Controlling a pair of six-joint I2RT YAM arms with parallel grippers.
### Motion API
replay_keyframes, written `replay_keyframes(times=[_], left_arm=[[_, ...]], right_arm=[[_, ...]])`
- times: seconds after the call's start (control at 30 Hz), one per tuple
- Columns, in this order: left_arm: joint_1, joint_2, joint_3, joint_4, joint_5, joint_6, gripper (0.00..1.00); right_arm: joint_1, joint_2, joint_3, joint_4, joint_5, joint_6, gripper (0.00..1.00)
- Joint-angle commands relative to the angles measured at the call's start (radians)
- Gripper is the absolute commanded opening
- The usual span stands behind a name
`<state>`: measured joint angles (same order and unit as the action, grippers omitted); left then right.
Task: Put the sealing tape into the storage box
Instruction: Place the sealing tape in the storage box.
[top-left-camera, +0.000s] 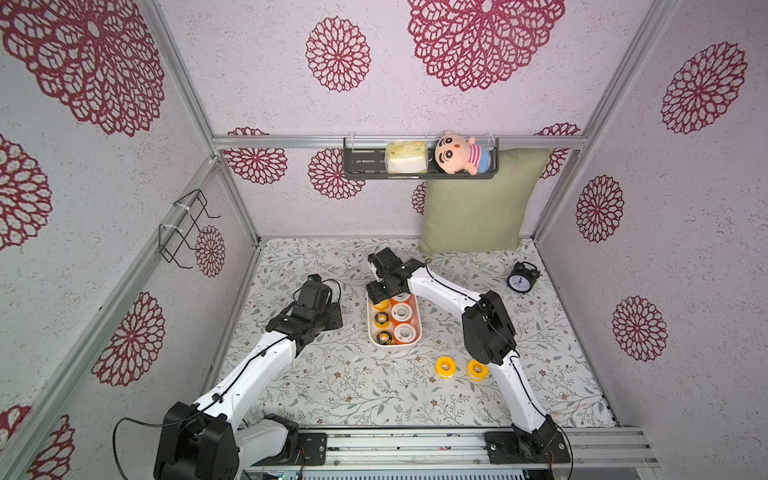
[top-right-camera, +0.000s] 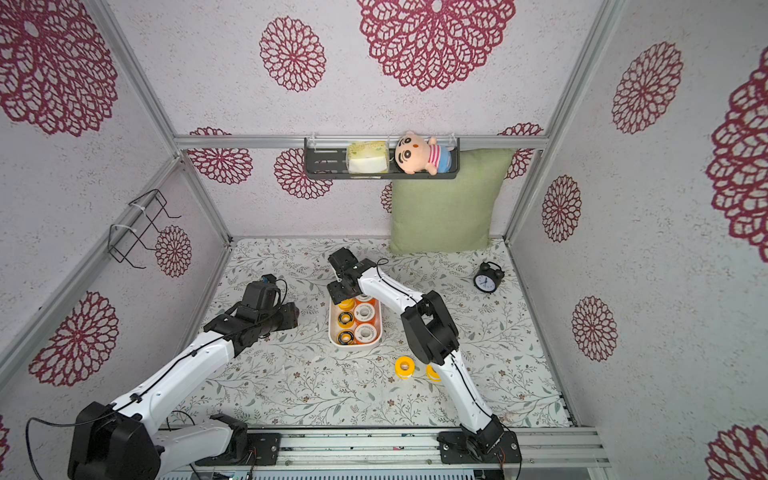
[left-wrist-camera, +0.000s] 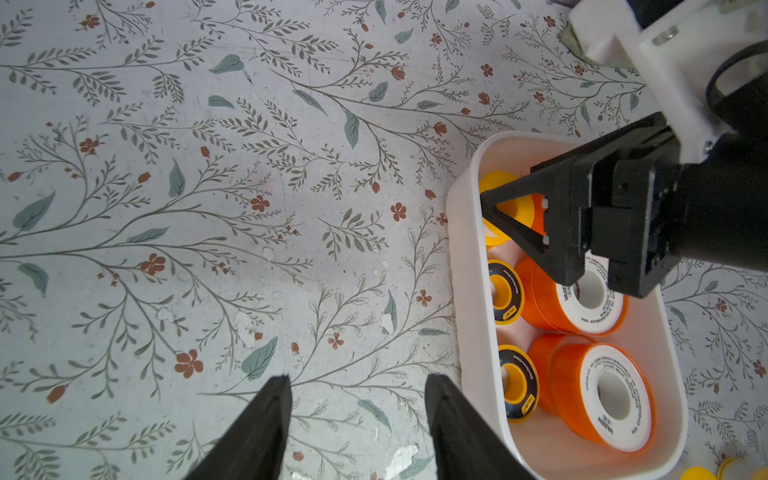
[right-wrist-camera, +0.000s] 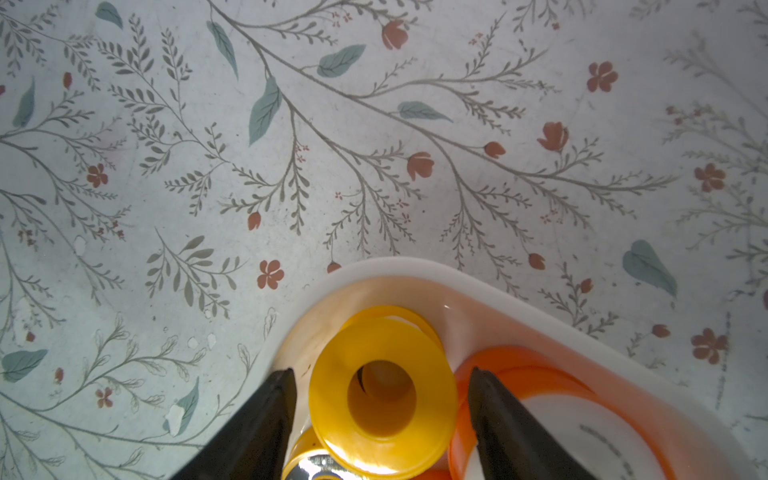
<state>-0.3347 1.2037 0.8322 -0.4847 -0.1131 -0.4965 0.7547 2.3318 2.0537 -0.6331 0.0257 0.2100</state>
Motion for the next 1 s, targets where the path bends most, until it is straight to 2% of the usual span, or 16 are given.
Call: replay_keyframes(times=[0.0, 0.17, 0.3, 0.57, 0.77, 0.97], left_arm=[[0.011, 0.002, 0.013, 0.009, 0.010, 0.018, 0.59], [0.011, -0.003, 0.009, 0.011, 0.025, 0.015, 0.59], [0.011, -0.011, 0.011, 0.011, 0.048, 0.016, 0.59], [-0.019, -0.038, 0.023, 0.044, 0.179, -0.018, 0.58], [-0.182, 0.012, 0.087, 0.037, 0.106, -0.022, 0.58], [-0.373, 0.123, 0.164, 0.053, 0.048, -0.021, 0.58]], right_arm=[[0.002, -0.050, 0.022, 0.004, 0.000, -0.007, 0.72], [-0.008, -0.182, -0.098, 0.140, -0.064, 0.012, 0.72], [-0.035, -0.315, -0.264, 0.288, -0.129, 0.050, 0.72], [-0.148, -0.535, -0.602, 0.475, -0.169, 0.104, 0.72], [-0.234, -0.659, -0.818, 0.532, -0.170, 0.133, 0.72], [-0.291, -0.744, -0.991, 0.589, -0.165, 0.193, 0.72]])
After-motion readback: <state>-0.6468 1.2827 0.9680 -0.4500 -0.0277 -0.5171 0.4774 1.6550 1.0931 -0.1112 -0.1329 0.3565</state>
